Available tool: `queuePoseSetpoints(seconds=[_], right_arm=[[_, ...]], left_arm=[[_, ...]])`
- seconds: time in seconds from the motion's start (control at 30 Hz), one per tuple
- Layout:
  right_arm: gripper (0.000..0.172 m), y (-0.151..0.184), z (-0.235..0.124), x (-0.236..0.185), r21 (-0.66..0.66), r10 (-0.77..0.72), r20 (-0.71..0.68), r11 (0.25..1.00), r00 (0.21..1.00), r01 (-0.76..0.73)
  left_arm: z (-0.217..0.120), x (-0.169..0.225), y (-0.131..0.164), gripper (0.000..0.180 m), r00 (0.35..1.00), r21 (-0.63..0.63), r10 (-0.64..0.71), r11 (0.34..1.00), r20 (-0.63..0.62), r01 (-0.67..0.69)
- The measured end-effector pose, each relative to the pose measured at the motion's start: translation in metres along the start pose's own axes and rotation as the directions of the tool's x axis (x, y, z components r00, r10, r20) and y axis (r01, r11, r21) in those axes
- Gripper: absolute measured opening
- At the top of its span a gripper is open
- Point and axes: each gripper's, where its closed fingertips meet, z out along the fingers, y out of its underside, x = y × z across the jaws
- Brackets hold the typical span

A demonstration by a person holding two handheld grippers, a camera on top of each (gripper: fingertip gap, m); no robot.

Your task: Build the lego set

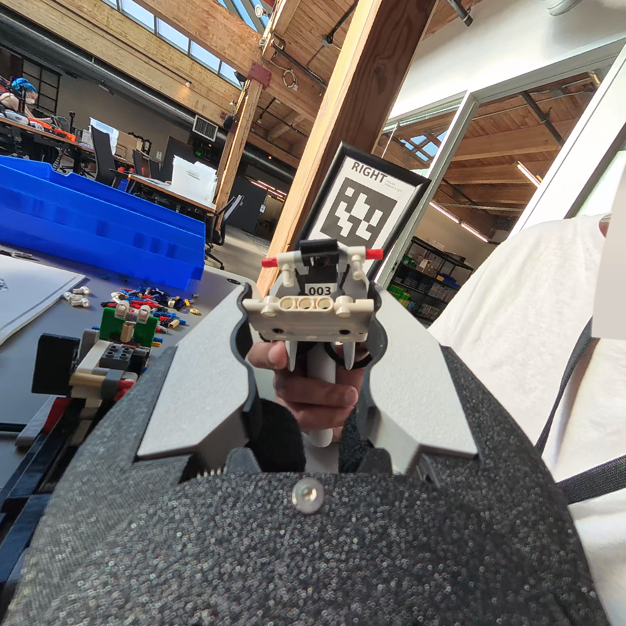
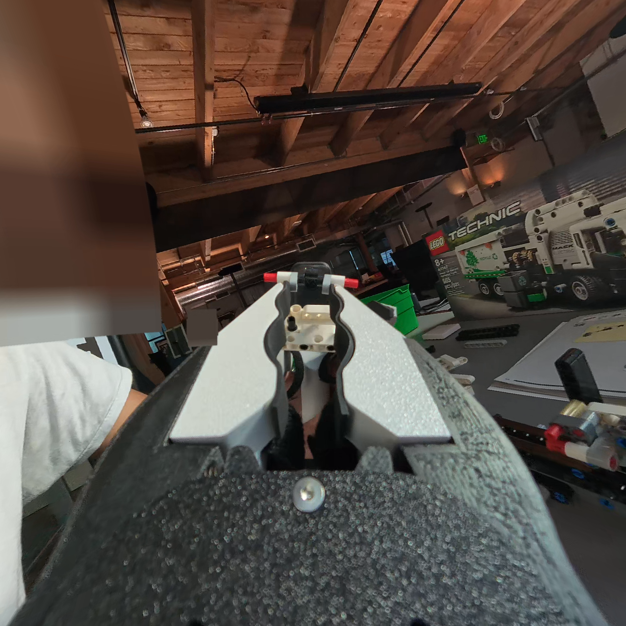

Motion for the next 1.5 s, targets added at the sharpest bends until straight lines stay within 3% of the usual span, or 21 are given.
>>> queuePoseSetpoints(seconds=[0.13, 0.47, 0.87, 1.1, 1.2, 1.5], right_arm=[[0.02, 0.006, 0.0, 0.002, -0.024, 0.047, 0.039, 0.999, 0.998, -0.046], [0.021, 0.016, -0.001, 0.006, -0.094, -0.037, 0.004, 0.995, 0.999, 0.037], [0.021, 0.029, -0.019, 0.016, -0.354, -0.245, 0.057, 0.901, 0.968, 0.249], [0.02, 0.038, -0.029, 0.02, -0.426, -0.074, 0.075, 0.899, 0.994, 0.099], [0.02, 0.04, -0.031, 0.02, -0.437, -0.024, 0.082, 0.897, 0.996, 0.058], [0.021, 0.043, -0.03, 0.022, -0.456, -0.085, 0.059, 0.884, 0.995, 0.103]], left_arm=[[0.0, 0.005, -0.001, 0.065, 0.999, -0.001, -0.006, 1.0, -0.036, 0.005], [-0.002, 0.002, 0.003, 0.065, 0.999, -0.018, -0.02, 1.0, -0.028, 0.019], [-0.002, -0.007, 0.028, 0.065, 0.998, -0.173, -0.057, 0.983, -0.015, 0.053], [-0.006, -0.014, 0.047, 0.065, 0.999, -0.311, 0.035, 0.95, 0.011, -0.03], [-0.005, -0.014, 0.047, 0.065, 0.999, -0.315, 0.052, 0.948, 0.014, -0.045], [-0.005, -0.015, 0.046, 0.065, 1.0, -0.301, 0.014, 0.954, 0.017, -0.008]])
